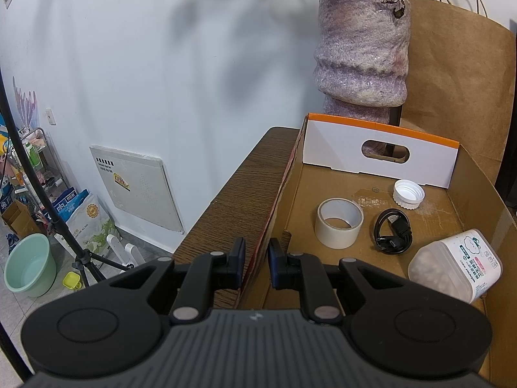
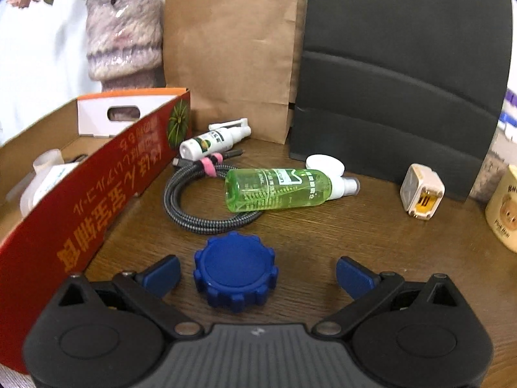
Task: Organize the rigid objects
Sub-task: 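Move the right gripper to the blue knobbed cap and grasp it, then carry the blue cap into the orange box and release it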
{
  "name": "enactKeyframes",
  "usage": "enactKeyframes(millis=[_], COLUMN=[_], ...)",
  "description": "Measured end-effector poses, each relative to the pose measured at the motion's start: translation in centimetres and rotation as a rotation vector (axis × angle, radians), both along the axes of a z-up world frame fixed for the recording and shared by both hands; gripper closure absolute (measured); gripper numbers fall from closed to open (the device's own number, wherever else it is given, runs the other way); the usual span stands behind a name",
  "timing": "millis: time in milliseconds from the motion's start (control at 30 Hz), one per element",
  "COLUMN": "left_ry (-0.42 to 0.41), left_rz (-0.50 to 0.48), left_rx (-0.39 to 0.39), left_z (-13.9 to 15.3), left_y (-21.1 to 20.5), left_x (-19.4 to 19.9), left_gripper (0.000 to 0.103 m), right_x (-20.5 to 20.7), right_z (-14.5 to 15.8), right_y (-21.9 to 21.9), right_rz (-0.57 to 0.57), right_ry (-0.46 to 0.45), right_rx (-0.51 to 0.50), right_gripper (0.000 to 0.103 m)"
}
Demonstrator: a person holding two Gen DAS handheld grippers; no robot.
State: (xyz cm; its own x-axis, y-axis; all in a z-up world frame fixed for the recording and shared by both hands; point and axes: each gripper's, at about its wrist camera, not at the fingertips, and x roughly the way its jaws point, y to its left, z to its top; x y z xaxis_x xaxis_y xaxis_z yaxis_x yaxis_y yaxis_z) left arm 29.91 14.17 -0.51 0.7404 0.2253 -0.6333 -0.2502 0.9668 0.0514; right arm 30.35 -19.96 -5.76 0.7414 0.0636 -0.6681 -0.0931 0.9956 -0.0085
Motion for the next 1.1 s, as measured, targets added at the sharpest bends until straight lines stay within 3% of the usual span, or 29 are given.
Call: enactKeyframes(millis=[300,467,500,600,1100], left_ry=[0.000,0.000,0.000,0.000,0.000], left_rz=[0.000,0.000,0.000,0.000,0.000], left_rx=[0.000,0.000,0.000,0.000,0.000], left_z=[0.0,0.0,0.0,0.0,0.0], left_y=[-0.1,0.0,0.0,-0.1,-0.1], left_x=[0.0,0.0,0.0,0.0,0.0], left_gripper=[0.087,0.087,0.087,0.087,0.087], right_x=[0.0,-0.2,-0.3,-0.6,-0.6], right_z=[-0.1,0.0,0.1,0.5,1.3], right_y=[-0.4,-0.3,-0.3,-0.3,-1.0], right_rz=[-0.010,-0.001,0.002,0.002,-0.040], right_ry=[0.000,-0.013,-0.016,-0.035,-0.062], right_rx=[0.037,0.038,0.040,0.045,0.058], right_gripper=[0.001,0.013,0.019,0.051,0.051])
